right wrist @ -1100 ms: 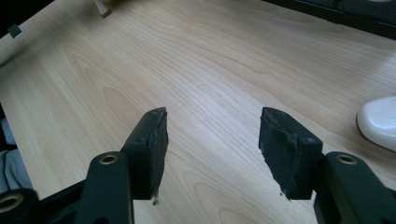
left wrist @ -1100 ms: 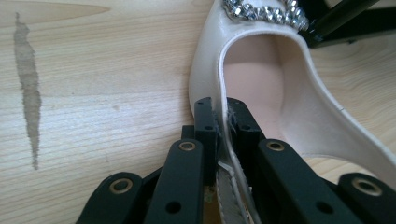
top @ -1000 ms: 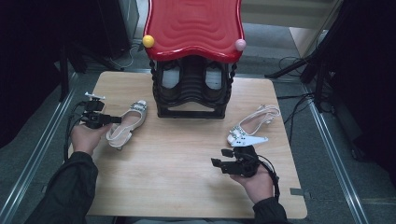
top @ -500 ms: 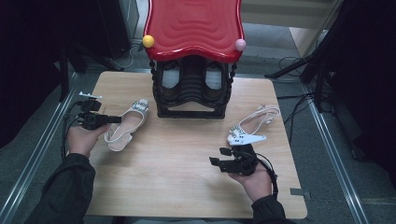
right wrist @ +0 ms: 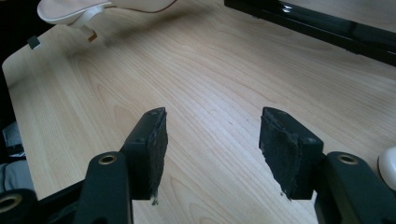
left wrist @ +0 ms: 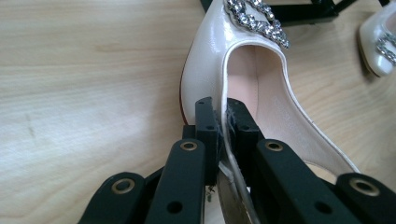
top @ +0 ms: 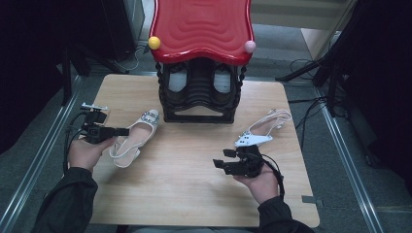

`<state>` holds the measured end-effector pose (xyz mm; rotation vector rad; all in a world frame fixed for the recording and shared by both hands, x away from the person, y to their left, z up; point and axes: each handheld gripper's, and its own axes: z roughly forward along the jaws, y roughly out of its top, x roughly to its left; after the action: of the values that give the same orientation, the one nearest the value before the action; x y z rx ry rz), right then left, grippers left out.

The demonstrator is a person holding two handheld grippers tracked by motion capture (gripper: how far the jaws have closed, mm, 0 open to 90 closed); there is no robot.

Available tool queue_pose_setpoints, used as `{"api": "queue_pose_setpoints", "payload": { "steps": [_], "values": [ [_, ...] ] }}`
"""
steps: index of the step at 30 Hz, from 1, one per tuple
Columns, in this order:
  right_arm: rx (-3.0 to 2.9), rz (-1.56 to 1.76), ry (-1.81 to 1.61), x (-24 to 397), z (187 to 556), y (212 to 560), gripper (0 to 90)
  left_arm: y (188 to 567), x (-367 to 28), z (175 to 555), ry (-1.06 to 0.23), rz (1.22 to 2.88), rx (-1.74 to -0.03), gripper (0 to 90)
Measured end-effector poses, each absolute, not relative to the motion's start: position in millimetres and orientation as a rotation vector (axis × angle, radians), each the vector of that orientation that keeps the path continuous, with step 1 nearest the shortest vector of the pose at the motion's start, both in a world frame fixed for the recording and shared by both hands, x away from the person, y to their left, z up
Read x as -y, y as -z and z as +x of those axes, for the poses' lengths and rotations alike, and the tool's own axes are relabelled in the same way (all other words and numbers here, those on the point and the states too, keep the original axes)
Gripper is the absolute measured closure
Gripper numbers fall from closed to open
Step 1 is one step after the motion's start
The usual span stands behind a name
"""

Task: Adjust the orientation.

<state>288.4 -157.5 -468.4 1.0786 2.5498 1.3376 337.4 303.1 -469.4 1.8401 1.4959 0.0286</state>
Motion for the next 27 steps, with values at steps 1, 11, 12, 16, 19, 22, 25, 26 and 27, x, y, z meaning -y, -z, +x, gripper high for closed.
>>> {"api": "queue_pose_setpoints", "payload": {
  "steps": [1,11,12,16,19,22,25,26,27],
  "values": [
    [-2.550,1.076,-1.340,156.9,289.0,468.2,42.9,469.2,-300.4,334.7,-0.024,1.844,-1.491,86.0],
    [-2.544,1.069,-1.338,152.1,295.3,467.6,41.2,463.1,-277.4,317.8,0.016,1.868,-1.425,86.0],
    [-2.546,1.068,-1.337,151.9,295.4,467.6,41.0,463.2,-274.4,317.6,0.019,1.874,-1.416,86.0],
    [-2.545,1.065,-1.335,152.3,295.0,467.6,40.7,462.8,-260.7,318.2,0.038,1.910,-1.376,86.0],
    [-2.543,1.063,-1.343,153.9,294.7,467.0,40.9,462.9,-251.8,319.8,0.052,1.925,-1.351,86.0],
    [-2.540,1.060,-1.346,155.3,293.3,466.8,41.3,464.2,-241.0,321.1,0.067,1.937,-1.333,86.0],
    [-2.535,1.068,-1.344,157.1,291.7,467.2,41.2,466.6,-229.4,322.8,0.095,1.952,-1.306,85.9],
    [-2.535,1.076,-1.340,158.0,291.1,467.2,41.2,467.6,-224.4,323.7,0.106,1.958,-1.296,85.9],
    [-2.534,1.078,-1.338,159.3,290.6,467.4,41.2,468.0,-221.6,324.7,0.106,1.969,-1.288,85.9]
  ]
}}
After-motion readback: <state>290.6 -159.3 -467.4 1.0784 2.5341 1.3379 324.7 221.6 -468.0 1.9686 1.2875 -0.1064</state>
